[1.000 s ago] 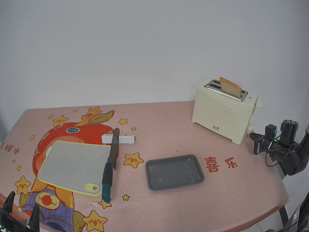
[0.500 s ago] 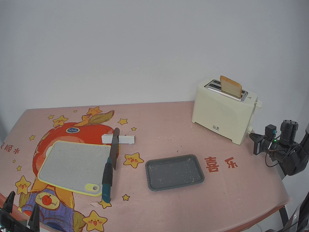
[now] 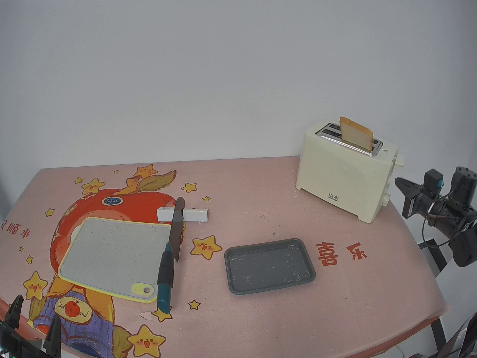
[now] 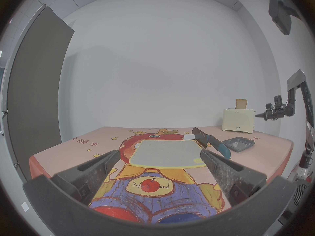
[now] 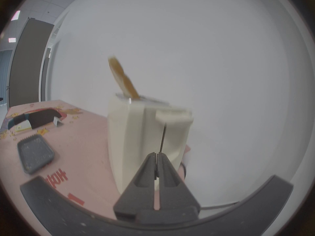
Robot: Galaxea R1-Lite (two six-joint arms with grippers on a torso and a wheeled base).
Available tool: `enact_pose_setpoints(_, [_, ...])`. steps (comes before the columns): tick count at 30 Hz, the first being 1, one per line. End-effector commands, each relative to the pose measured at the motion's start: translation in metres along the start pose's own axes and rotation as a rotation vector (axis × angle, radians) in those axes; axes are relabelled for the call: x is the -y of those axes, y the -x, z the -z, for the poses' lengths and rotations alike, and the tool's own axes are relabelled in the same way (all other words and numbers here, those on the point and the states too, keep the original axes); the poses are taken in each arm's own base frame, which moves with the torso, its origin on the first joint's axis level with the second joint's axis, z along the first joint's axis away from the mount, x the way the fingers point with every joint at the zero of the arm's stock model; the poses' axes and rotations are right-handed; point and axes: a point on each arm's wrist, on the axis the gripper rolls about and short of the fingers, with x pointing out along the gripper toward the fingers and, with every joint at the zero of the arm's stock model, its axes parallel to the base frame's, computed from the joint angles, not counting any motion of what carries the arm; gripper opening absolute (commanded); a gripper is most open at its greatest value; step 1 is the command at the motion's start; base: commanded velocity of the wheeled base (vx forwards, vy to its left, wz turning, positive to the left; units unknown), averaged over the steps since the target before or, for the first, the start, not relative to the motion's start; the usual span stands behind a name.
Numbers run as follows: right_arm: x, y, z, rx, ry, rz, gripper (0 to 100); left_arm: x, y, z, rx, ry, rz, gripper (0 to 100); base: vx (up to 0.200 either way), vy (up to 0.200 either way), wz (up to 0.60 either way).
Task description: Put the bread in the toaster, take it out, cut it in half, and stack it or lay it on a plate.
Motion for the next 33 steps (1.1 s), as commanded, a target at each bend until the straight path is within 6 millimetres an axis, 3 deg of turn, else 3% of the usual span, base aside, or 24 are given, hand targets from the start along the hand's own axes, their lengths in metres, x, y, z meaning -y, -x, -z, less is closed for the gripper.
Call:
enact_pose_setpoints(1, [-0.009,0.022,-0.045,0.168,0.0,-0.015,0,0.0,0.0,0.005,0.0,0.0,0.0,100,0.0,0.0,0.0])
enact_pose_setpoints(8, [-0.011,0.021,-0.045,0.164,-0.003,-0.025,0,0.0,0.0,0.005,0.0,0.0,0.0,100,0.0,0.0,0.0])
enact_pose_setpoints(9, [-0.014,0.022,-0.044,0.163,-0.005,-0.038,100,0.0,0.0,0.005,-0.002,0.0,0.0,100,0.0,0.0,0.0])
enact_pose_setpoints(15, [-0.029,0.024,-0.041,0.149,-0.015,-0.084,100,0.0,0.0,0.005,-0.002,0.0,0.0,100,0.0,0.0,0.0])
enact_pose_setpoints(18, [-0.031,0.029,-0.045,0.172,-0.007,-0.086,100,0.0,0.0,0.005,0.0,0.0,0.0,100,0.0,0.0,0.0])
enact_pose_setpoints(20, [-0.035,0.044,-0.053,0.196,0.0,-0.099,100,0.0,0.0,0.005,-0.002,0.0,0.0,100,0.0,0.0,0.0])
enact_pose_setpoints(23, [-0.038,0.044,-0.051,0.191,0.041,-0.12,100,0.0,0.0,0.005,-0.002,0.0,0.0,100,0.0,0.0,0.0])
enact_pose_setpoints(30, [-0.035,0.016,-0.048,0.187,0.103,-0.211,100,0.0,0.0,0.005,0.0,0.0,0.0,100,0.0,0.0,0.0])
enact_pose_setpoints(33, [-0.02,-0.006,-0.05,0.189,0.145,-0.172,100,0.0,0.0,0.005,0.0,0.0,0.0,100,0.0,0.0,0.0])
